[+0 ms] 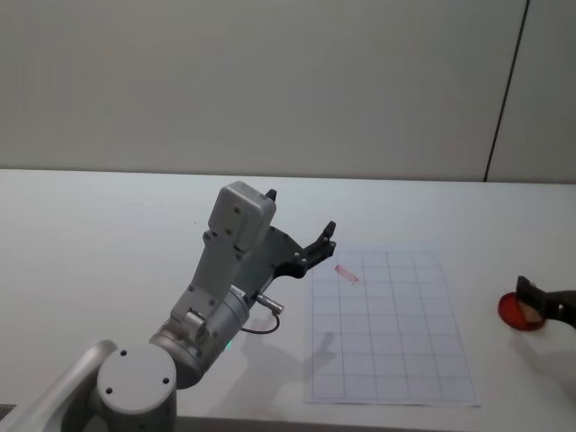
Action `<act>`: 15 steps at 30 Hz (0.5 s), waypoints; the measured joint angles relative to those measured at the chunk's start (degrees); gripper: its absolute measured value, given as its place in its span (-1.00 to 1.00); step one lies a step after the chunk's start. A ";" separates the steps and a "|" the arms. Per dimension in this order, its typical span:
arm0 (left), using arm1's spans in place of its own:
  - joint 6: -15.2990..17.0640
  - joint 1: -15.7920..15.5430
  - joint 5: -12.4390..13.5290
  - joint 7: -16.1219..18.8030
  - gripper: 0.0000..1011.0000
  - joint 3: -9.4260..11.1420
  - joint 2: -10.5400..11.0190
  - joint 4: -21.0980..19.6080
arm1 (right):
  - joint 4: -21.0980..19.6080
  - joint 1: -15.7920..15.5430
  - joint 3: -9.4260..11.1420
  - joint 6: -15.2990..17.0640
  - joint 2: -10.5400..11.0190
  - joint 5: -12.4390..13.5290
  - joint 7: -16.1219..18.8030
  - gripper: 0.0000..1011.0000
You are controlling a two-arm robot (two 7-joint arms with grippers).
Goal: Use the one hand to pick up the stamp and affix it onto the A4 paper.
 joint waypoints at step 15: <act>0.00 0.00 0.00 0.00 0.98 0.00 0.00 0.00 | 4.68 2.46 0.09 0.83 -1.76 1.73 -1.14 0.98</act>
